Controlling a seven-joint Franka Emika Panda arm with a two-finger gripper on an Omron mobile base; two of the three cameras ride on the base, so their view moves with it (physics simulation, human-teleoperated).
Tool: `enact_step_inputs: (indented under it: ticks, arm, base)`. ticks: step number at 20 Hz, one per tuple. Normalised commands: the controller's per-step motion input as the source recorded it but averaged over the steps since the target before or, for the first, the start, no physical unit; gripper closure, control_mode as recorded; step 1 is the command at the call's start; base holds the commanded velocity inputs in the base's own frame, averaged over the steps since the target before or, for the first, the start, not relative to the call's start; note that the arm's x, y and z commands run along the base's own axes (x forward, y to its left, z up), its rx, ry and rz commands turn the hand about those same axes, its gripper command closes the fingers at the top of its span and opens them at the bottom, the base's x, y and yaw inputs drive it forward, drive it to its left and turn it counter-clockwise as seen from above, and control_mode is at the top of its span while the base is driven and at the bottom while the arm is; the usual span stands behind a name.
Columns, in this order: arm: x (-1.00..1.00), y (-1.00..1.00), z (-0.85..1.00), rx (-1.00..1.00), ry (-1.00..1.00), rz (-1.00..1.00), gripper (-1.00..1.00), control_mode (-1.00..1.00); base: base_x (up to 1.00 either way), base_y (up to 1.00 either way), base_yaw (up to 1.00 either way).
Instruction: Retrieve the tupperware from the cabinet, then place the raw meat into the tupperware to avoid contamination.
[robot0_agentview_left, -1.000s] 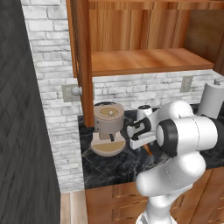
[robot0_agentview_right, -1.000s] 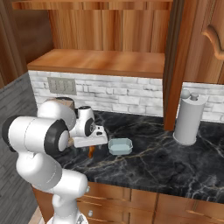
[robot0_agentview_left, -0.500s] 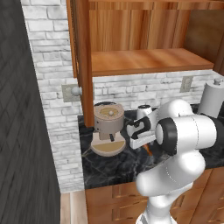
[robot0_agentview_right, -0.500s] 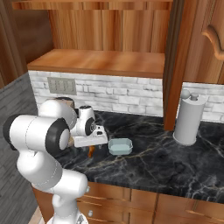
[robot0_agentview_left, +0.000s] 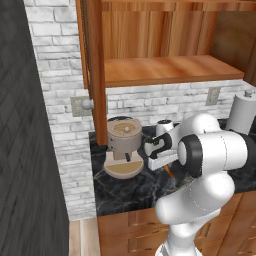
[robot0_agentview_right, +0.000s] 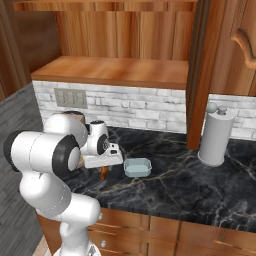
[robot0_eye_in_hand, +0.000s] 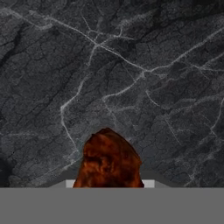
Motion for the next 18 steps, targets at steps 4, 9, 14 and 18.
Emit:
enact_step_inputs:
  ticks: [4, 9, 14, 18]
  arm:
    - [0.00, 0.00, 0.00, 0.00, 0.00, 0.00, 1.00, -1.00]
    - [0.00, 0.00, 0.05, 0.00, 0.00, 0.00, 1.00, -1.00]
    - [-0.13, -0.01, 0.51, -0.01, -0.04, 0.00, 1.00, -1.00]
    - [-0.09, -0.10, 0.51, 0.00, -0.02, 0.00, 1.00, -1.00]
  base:
    - [0.00, 0.00, 0.00]
    - [0.00, 0.00, 0.00]
    - [0.00, 0.00, 0.00]
    - [0.00, 0.00, 0.00]
